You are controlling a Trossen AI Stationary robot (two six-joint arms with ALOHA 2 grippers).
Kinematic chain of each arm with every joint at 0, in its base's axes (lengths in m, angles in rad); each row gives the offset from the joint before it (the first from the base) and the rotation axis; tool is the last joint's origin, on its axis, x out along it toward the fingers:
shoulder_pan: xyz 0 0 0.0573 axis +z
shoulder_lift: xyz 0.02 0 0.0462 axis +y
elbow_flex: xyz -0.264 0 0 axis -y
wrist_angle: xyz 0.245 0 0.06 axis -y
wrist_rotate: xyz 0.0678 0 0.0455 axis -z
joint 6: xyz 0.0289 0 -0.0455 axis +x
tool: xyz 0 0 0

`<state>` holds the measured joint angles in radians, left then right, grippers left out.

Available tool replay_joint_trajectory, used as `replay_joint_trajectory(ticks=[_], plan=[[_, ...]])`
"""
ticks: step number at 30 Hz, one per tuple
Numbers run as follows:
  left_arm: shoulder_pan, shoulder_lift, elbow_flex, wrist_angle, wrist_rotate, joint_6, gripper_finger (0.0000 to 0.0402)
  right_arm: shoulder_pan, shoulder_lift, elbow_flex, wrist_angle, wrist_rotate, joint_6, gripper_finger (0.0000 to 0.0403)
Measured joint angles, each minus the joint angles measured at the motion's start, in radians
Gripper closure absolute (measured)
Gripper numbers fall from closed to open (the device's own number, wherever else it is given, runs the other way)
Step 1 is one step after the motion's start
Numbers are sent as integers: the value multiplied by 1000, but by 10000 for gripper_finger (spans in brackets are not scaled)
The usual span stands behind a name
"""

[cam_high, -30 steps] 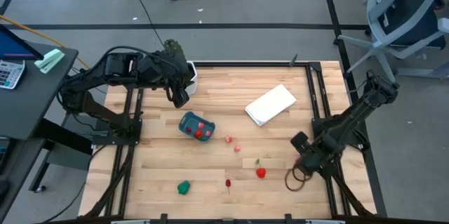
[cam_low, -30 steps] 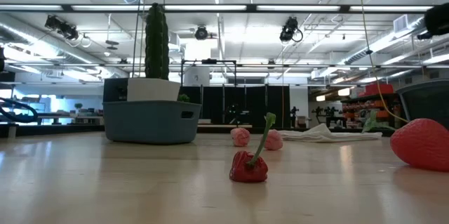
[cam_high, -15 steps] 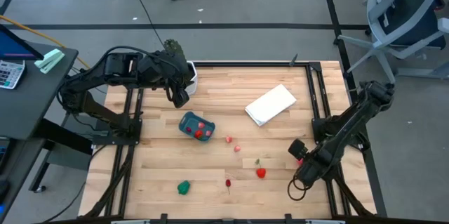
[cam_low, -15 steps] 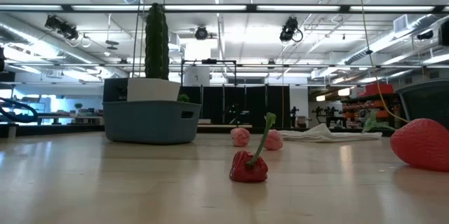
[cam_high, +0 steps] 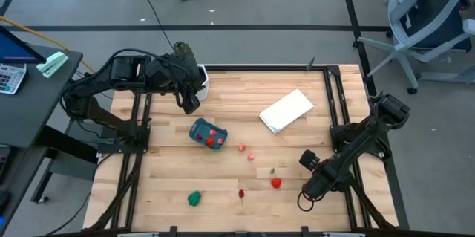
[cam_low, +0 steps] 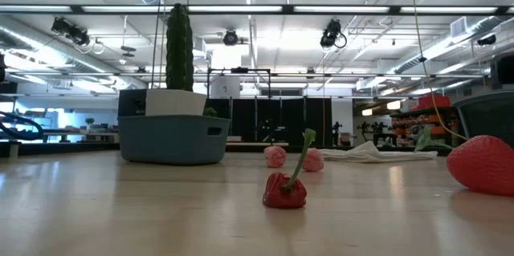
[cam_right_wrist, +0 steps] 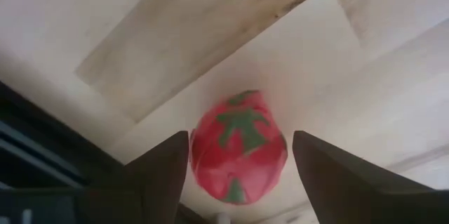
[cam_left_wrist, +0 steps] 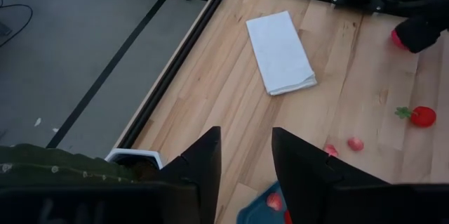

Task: Pick and placing Produce into tupperware
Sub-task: Put the red dragonfruit into the blue bin

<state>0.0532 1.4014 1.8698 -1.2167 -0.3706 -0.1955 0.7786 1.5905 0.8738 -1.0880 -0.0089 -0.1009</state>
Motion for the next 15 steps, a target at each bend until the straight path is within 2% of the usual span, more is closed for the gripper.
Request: replay_joint_trajectory(ticks=[6, 15], plan=[[0, 0, 0, -1, 0, 0, 275, -13, 9, -30, 76, -7, 13, 138], [0, 0, 0, -1, 0, 0, 269, -13, 8, -91, 91, -11, 56, 138]])
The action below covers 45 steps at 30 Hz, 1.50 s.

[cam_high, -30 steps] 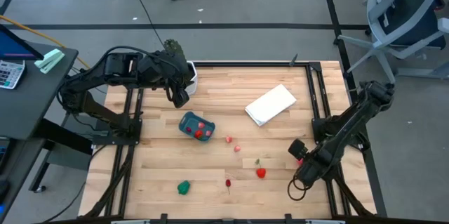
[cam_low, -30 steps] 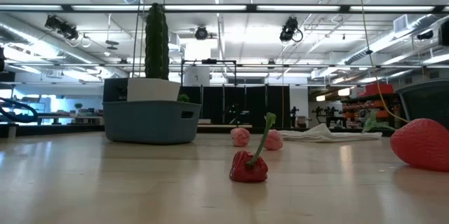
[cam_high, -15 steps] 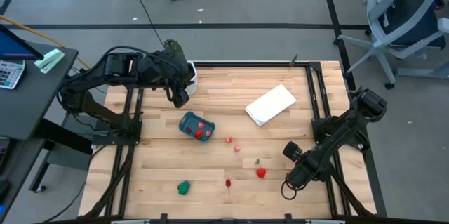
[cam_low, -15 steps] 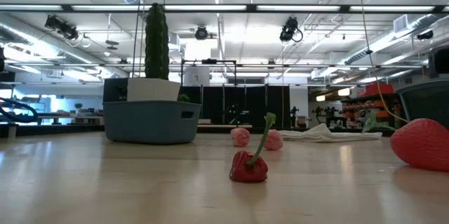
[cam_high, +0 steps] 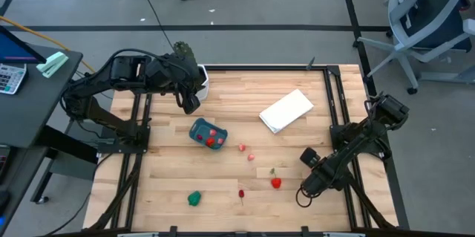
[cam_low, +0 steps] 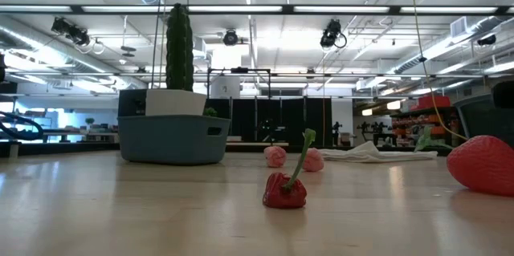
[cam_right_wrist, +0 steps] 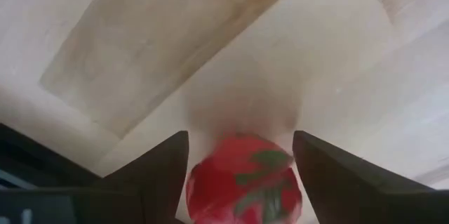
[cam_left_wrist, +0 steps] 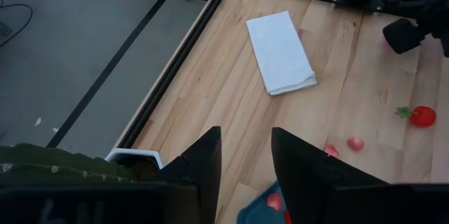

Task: Pick and placing Produce into tupperware
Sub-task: Put the red dragonfruit into the blue bin

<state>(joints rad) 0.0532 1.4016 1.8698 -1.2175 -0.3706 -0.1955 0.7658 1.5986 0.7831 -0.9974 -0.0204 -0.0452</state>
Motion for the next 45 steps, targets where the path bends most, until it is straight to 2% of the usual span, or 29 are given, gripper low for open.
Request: replay_joint_trajectory(ticks=[14, 25, 45], plan=[[0, 0, 0, 0, 0, 0, 271, -5, -1, 2, -7, 27, 47, 138], [0, 0, 0, 0, 0, 32, 278, -4, -1, 2, -12, -5, 297, 138], [0, 0, 0, 0, 0, 31, 278, -4, -1, 1, -68, -4, 297, 148]])
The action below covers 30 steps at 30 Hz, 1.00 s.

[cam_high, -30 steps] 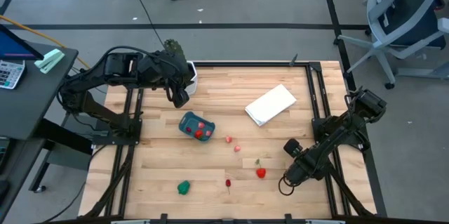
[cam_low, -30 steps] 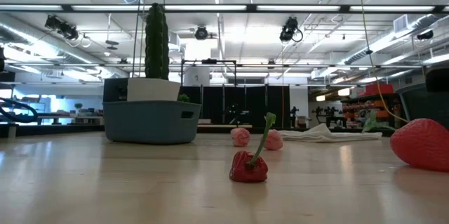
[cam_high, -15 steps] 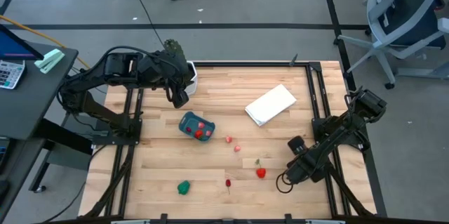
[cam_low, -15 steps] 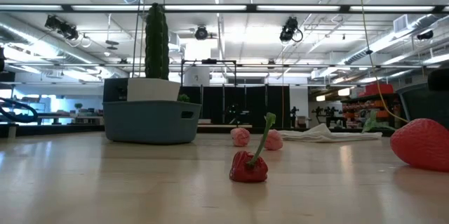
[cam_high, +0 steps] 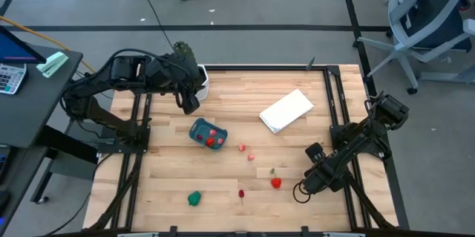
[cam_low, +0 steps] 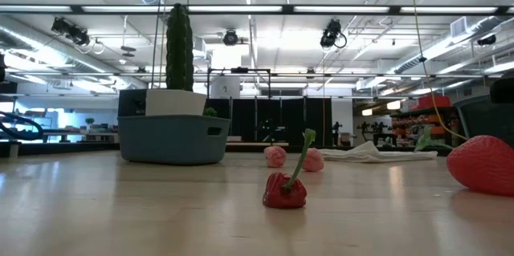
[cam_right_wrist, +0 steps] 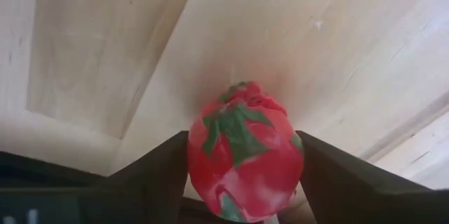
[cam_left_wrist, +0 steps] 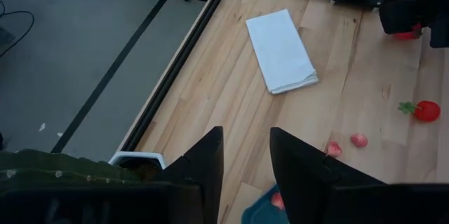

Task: Pick and placing Produce into tupperware
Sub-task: Put the red dragonfruit into the blue bin

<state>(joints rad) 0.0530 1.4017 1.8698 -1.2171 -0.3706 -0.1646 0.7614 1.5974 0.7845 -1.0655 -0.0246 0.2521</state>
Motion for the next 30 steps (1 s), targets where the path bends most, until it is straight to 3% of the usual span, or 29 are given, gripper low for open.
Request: replay_joint_trajectory(ticks=[8, 17, 25, 30], plan=[[0, 0, 0, 0, 0, 0, 277, 0, -2, 0, -1, 0, 4, 190], [0, 0, 0, 0, 0, 0, 281, -3, 0, 22, -31, 62, 5, 175], [0, 0, 0, 0, 0, 2, 282, -64, 0, 146, -131, 245, -40, 186], [0, 0, 0, 1, 0, 4, 283, -143, 0, 222, -79, 487, -171, 179]])
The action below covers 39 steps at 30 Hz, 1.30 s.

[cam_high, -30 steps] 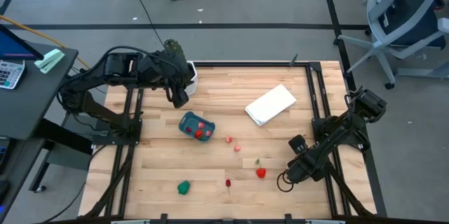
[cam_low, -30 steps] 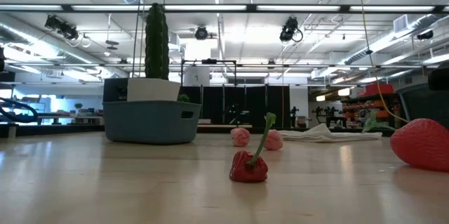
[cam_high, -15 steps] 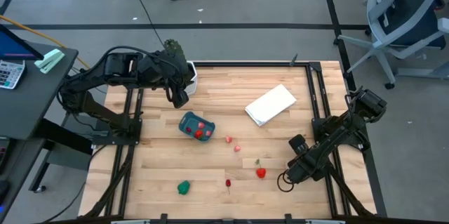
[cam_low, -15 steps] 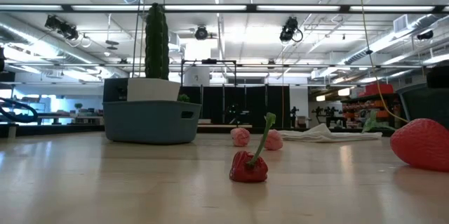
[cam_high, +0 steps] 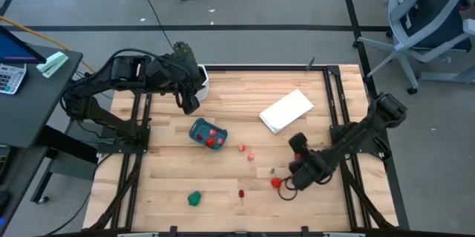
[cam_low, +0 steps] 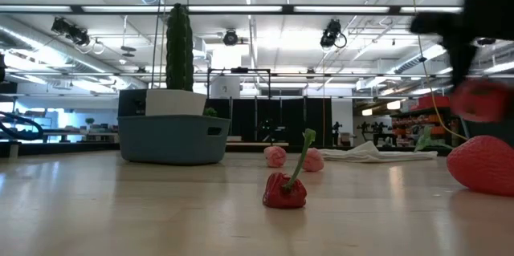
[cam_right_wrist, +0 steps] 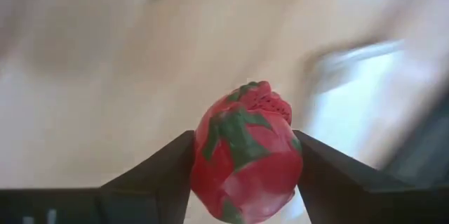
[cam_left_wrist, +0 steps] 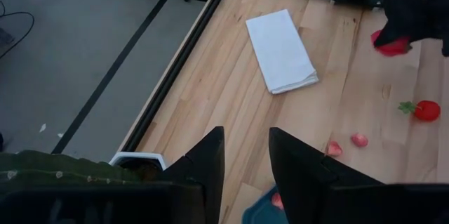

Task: Pick and placing Produce into tupperware
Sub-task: Put the red dragonfruit into the blue bin

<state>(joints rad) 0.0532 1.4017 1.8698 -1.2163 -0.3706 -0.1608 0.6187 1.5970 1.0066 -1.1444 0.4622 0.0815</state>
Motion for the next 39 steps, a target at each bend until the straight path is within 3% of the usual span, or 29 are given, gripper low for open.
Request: replay_joint_trajectory(ticks=[4, 9, 12, 15, 19, 23, 27, 32, 39], plan=[[0, 0, 0, 0, 0, 0, 277, -98, 0, 42, 142, 158, -127, 178], [0, 0, 0, 0, 0, 0, 271, -259, 0, 50, 571, 175, -420, 181], [0, 0, 0, 0, 0, 0, 271, -367, 0, 50, 884, 57, -575, 179], [0, 0, 0, 0, 0, 0, 275, -479, 0, 50, 1146, -114, -626, 178], [0, 0, 0, 0, 0, 0, 278, -607, 25, 51, 1377, -376, -537, 180], [0, 0, 0, -1, -1, 0, 275, -655, 129, 51, 1550, -518, -453, 182], [0, 0, 0, 0, -2, 0, 270, -656, 279, 126, 1569, -549, -448, 178], [0, 0, 0, 0, -2, 0, 267, -653, 441, 314, 1551, -531, -410, 179], [0, 0, 0, -14, -2, -1, 268, -664, 574, 557, 1121, -499, -309, 181]])
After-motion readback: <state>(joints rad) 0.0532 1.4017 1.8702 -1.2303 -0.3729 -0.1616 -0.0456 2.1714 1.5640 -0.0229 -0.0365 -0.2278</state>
